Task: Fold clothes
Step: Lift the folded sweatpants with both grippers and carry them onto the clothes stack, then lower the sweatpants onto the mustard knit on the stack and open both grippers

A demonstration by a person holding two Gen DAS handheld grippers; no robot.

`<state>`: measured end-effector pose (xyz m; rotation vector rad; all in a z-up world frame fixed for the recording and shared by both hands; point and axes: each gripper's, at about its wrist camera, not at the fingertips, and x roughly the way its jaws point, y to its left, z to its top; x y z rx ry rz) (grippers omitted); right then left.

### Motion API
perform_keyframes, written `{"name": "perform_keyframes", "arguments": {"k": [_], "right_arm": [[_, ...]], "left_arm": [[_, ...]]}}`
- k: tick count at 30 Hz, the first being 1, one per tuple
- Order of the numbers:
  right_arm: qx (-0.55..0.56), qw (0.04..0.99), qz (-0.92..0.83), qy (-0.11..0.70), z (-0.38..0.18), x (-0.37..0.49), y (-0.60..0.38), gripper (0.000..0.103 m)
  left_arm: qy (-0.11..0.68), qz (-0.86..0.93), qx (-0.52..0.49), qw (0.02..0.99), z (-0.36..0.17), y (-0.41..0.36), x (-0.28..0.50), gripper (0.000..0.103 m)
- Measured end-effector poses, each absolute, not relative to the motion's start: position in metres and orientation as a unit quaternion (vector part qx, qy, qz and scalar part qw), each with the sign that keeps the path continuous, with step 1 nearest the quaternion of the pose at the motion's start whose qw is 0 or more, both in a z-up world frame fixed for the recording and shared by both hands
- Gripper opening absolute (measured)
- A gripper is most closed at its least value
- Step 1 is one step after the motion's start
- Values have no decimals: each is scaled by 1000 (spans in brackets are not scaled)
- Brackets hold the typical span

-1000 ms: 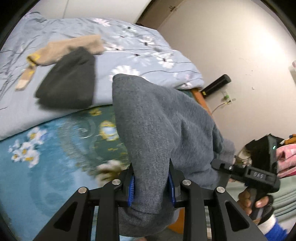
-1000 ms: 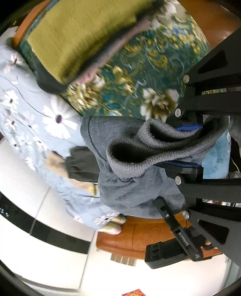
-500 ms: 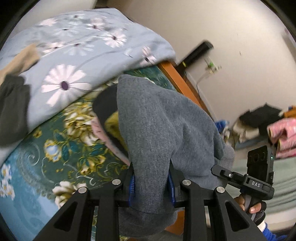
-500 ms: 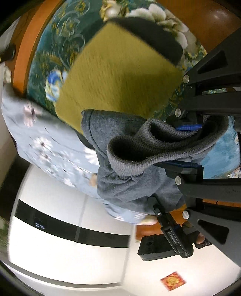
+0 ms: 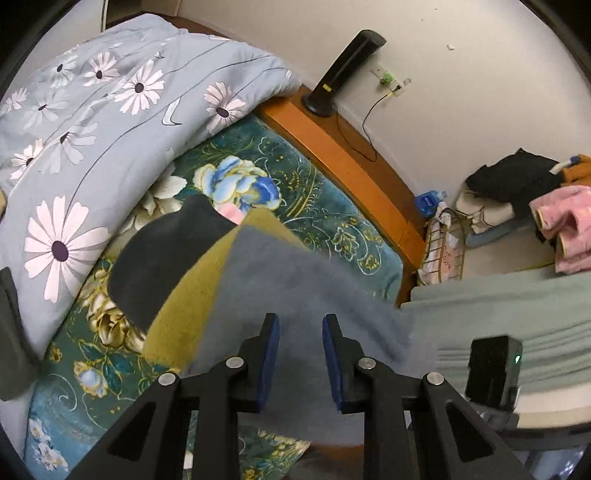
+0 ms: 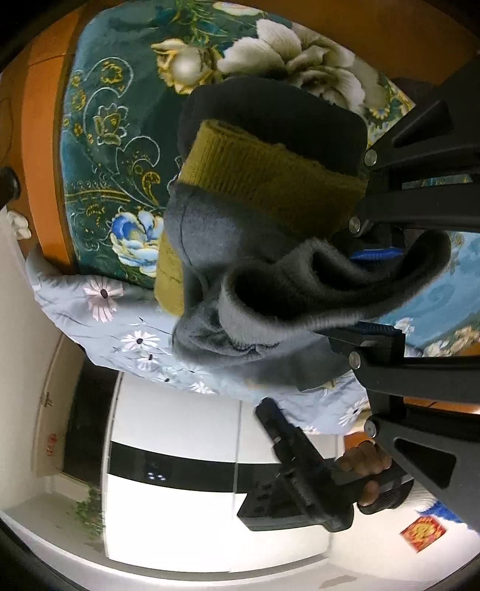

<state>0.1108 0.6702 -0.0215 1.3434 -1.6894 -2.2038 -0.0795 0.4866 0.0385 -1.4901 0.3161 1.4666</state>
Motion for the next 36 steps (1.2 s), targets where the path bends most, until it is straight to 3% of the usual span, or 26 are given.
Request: {"name": "perform_keyframes", "arguments": {"k": [8, 10, 12, 14, 23, 26, 30, 36], "right_arm": [[445, 11, -693, -567, -46, 103, 686, 28], [449, 7, -686, -573, -54, 105, 690, 28], [454, 4, -678, -578, -62, 107, 692, 28], [459, 2, -672, -581, -68, 109, 692, 28], [465, -5, -663, -586, -75, 111, 694, 30], [465, -5, -662, -587, -75, 111, 693, 30], [466, -6, -662, -587, -74, 111, 693, 30], [467, -4, -673, -573, -64, 109, 688, 29]], "left_arm": [[129, 606, -637, 458, 6, 482, -90, 29], [114, 596, -652, 454, -7, 479, -95, 35], [93, 585, -665, 455, -17, 475, -96, 53], [67, 571, -679, 456, -28, 471, -96, 58], [60, 571, -706, 415, -57, 467, -90, 60], [55, 581, -698, 415, -54, 467, -87, 58], [57, 581, -691, 427, -51, 471, -79, 28], [64, 581, -687, 431, -39, 476, -74, 20]]}}
